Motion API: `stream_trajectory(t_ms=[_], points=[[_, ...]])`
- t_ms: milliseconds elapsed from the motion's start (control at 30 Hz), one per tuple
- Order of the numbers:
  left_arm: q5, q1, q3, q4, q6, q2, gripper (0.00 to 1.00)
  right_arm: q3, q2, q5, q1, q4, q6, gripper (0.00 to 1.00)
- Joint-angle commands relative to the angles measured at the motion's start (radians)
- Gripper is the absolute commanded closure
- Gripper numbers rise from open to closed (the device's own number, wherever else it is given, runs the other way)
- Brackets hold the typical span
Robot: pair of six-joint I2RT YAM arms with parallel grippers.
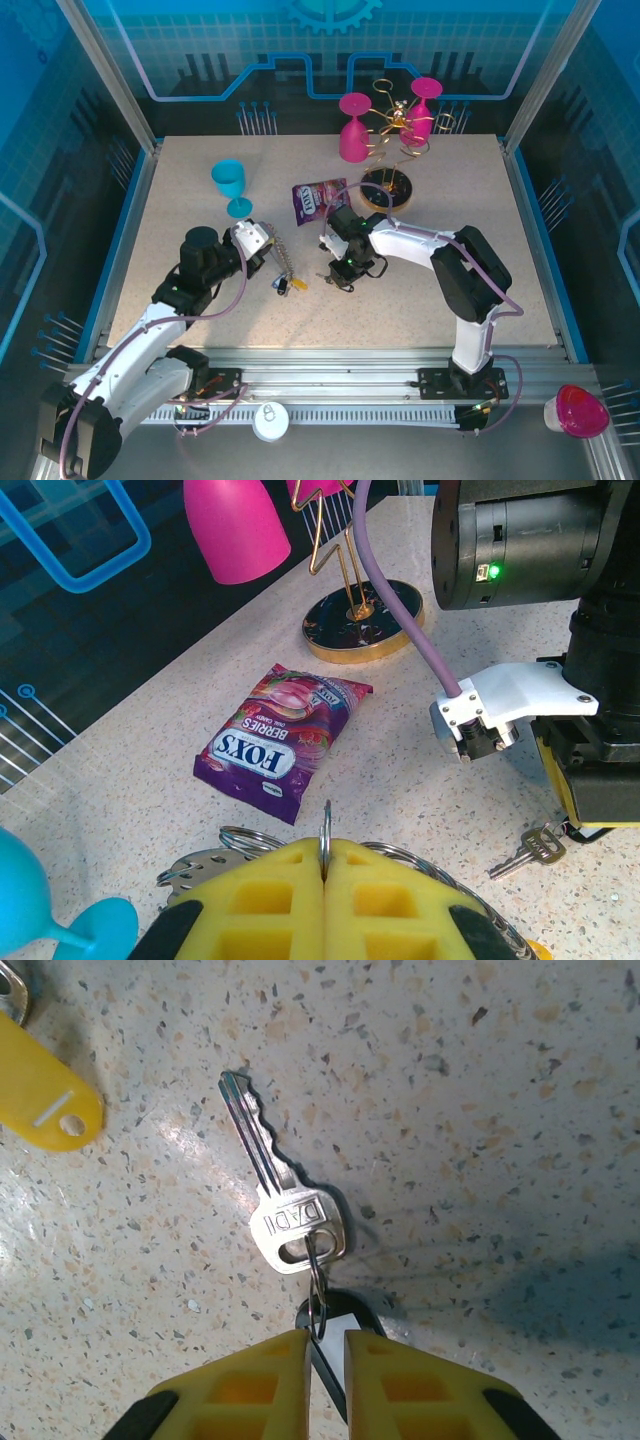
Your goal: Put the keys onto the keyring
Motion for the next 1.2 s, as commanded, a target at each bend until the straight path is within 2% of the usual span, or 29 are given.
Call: stream_trajectory(t_ms=[0, 300, 733, 900, 1033, 1167], points=[[-0.004, -0.002, -0.003, 0.043, 0.010, -0.021, 1.00, 0.004, 0.012, -0.030, -0.009, 0.003, 0.010, 0.83], [-0.005, -0.001, -0.002, 0.043, 0.012, -0.021, 1.00, 0.012, 0.030, -0.038, -0.004, 0.006, 0.010, 0.84], [-0.006, -0.001, -0.003, 0.041, 0.013, -0.023, 1.00, 0.012, 0.045, -0.040, -0.004, 0.028, 0.016, 0.90], [-0.008, -0.001, -0.002, 0.041, 0.013, -0.023, 1.00, 0.006, 0.032, -0.035, -0.005, 0.035, 0.013, 0.96], [-0.010, -0.001, -0.004, 0.041, 0.018, -0.025, 1.00, -0.022, -0.018, -0.001, -0.004, 0.040, 0.012, 1.00], [-0.005, -0.001, -0.007, 0.050, 0.020, -0.033, 1.00, -0.071, -0.102, 0.092, -0.010, 0.019, 0.015, 1.00]])
